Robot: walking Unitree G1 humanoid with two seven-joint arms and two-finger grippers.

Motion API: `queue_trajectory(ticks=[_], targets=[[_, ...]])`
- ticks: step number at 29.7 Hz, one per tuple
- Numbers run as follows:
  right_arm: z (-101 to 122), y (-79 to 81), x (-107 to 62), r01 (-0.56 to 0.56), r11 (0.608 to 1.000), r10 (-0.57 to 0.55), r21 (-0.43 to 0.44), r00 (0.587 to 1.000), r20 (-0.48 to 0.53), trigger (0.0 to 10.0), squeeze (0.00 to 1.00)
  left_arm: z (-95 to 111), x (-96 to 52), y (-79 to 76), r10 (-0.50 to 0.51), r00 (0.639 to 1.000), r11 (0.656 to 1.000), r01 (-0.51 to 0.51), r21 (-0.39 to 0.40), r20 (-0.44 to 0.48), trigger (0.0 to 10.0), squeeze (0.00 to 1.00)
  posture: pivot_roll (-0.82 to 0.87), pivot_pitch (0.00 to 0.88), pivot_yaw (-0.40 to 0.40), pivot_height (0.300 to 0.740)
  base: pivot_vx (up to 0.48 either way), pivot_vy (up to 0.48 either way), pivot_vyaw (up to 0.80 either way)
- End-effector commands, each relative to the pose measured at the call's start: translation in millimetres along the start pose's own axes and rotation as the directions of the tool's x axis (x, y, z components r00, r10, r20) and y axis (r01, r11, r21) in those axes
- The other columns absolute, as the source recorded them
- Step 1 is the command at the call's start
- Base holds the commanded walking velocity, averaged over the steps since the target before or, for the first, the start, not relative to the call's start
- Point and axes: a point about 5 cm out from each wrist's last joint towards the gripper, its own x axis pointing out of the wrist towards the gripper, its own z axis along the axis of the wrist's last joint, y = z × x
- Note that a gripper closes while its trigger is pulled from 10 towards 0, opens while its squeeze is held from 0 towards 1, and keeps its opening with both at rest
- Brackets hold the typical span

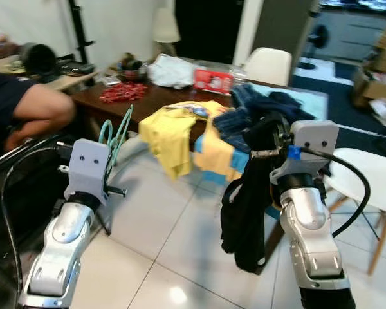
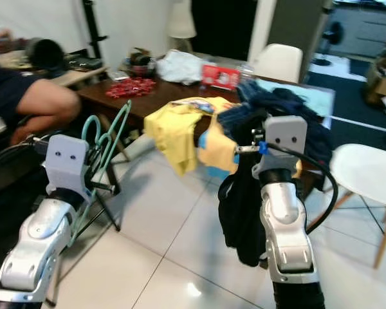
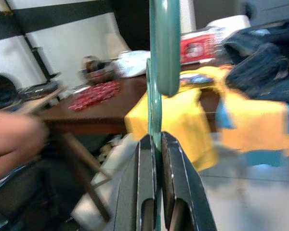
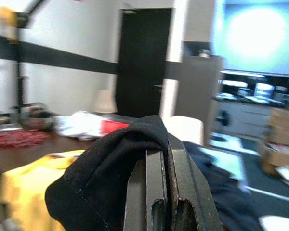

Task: Hang hanger

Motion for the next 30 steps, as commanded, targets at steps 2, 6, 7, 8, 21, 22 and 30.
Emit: queue_trajectory(ticks=[2, 6, 7, 8, 21, 22, 30], targets=[[18.9, 0.7, 11.0, 0.025, 0.996, -0.031, 0.081, 0.997, 0.073, 10.0, 0.0, 13.5, 3.6, 2.3, 0.015, 0.999, 1.0, -0.015, 0.009, 0.044, 10.0, 0.0, -0.02, 0.162, -0.019, 0.74, 0.0, 0.0, -0.8], [23.1, 2.7, 14.9, 0.027, 0.993, -0.038, 0.115, 0.995, 0.095, 10.0, 0.0, 20.3, 6.6, 4.0, 0.027, 0.997, 1.0, -0.028, 0.011, 0.076, 10.0, 0.0, -0.02, 0.161, -0.02, 0.74, 0.24, 0.0, -0.35], [24.0, 4.0, 15.7, 0.024, 0.993, -0.035, 0.114, 0.995, 0.098, 10.0, 0.0, 22.6, 7.5, 4.3, 0.029, 0.996, 0.999, -0.03, 0.011, 0.084, 10.0, 0.0, -0.02, 0.161, -0.02, 0.74, 0.48, 0.0, 0.0], [24.6, 4.8, 16.2, 0.022, 0.993, -0.033, 0.112, 0.994, 0.1, 10.0, 0.0, 24.0, 8.1, 4.5, 0.031, 0.996, 0.999, -0.032, 0.011, 0.089, 10.0, 0.0, -0.02, 0.161, -0.02, 0.74, 0.48, 0.0, 0.0], [22.1, 10.0, 17.7, 0.005, 0.993, -0.015, 0.121, 0.996, 0.084, 10.0, 0.0, 42.9, 15.7, 5.6, 0.033, 0.989, 0.999, -0.033, 0.001, 0.142, 10.0, 0.0, -0.01, 0.148, -0.016, 0.74, 0.48, 0.0, -0.12], [22.1, 10.0, 17.7, 0.005, 0.993, -0.015, 0.121, 0.996, 0.084, 10.0, 0.0, 42.9, 15.7, 5.6, 0.033, 0.989, 0.999, -0.033, 0.001, 0.142, 10.0, 0.0, -0.01, 0.148, -0.016, 0.74, 0.48, 0.0, -0.8], [20.9, 6.6, 20.6, 0.034, 0.992, -0.044, 0.124, 0.996, 0.078, 10.0, 0.0, 47.0, 18.1, 6.1, 0.031, 0.988, 0.999, -0.032, 0.004, 0.152, 10.0, 0.0, 0.0, 0.14, -0.016, 0.74, 0.48, 0.0, -0.8]])
